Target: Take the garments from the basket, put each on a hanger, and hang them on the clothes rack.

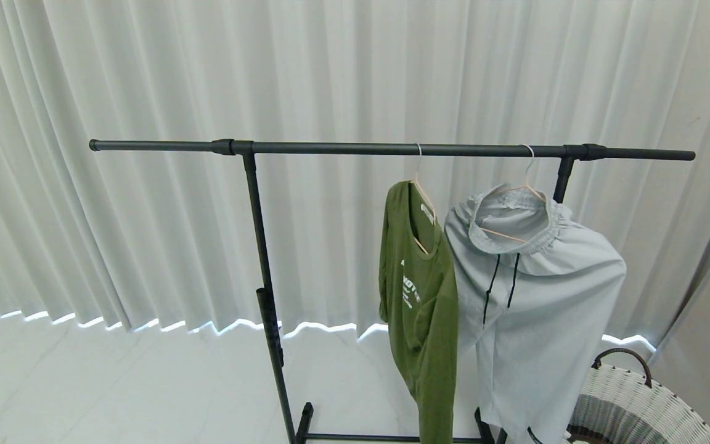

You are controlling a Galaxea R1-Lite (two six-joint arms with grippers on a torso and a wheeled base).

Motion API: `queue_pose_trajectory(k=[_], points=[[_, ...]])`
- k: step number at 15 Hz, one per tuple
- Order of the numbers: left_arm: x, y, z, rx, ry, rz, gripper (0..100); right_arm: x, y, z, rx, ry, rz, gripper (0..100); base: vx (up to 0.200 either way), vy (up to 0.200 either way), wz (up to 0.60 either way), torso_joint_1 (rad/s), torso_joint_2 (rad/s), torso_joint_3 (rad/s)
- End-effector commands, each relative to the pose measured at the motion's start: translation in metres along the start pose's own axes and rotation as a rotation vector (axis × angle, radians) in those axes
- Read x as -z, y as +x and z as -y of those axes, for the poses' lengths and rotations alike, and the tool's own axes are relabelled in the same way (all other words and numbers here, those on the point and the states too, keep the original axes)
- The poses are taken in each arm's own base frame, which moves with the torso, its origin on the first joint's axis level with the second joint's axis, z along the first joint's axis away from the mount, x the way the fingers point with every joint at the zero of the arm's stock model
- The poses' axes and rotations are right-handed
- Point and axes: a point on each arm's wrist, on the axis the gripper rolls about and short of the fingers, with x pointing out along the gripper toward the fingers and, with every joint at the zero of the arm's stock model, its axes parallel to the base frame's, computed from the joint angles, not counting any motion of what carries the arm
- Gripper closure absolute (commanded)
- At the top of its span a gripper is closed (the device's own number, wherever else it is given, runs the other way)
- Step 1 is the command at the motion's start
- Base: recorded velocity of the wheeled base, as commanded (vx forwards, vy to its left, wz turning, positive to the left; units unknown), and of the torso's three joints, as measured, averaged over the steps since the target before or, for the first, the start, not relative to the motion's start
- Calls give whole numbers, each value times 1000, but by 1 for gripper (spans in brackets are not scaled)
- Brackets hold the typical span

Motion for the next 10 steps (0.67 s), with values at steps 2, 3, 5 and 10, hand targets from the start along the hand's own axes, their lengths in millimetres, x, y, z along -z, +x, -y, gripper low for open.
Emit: queue_pose_trajectory(k=[2,3,5,10], points=[[0,0,0,-1,0,0,0,0,0,0,0,0,1,0,0,0,0,0,0,0],[0,0,0,1,0,0,0,0,0,0,-2,0,1,0,0,0,0,0,0,0],[0,0,0,1,0,0,0,0,0,0,-2,0,1,0,0,0,0,0,0,0],[0,0,0,-1,0,0,0,0,0,0,-2,0,1,0,0,0,0,0,0,0]])
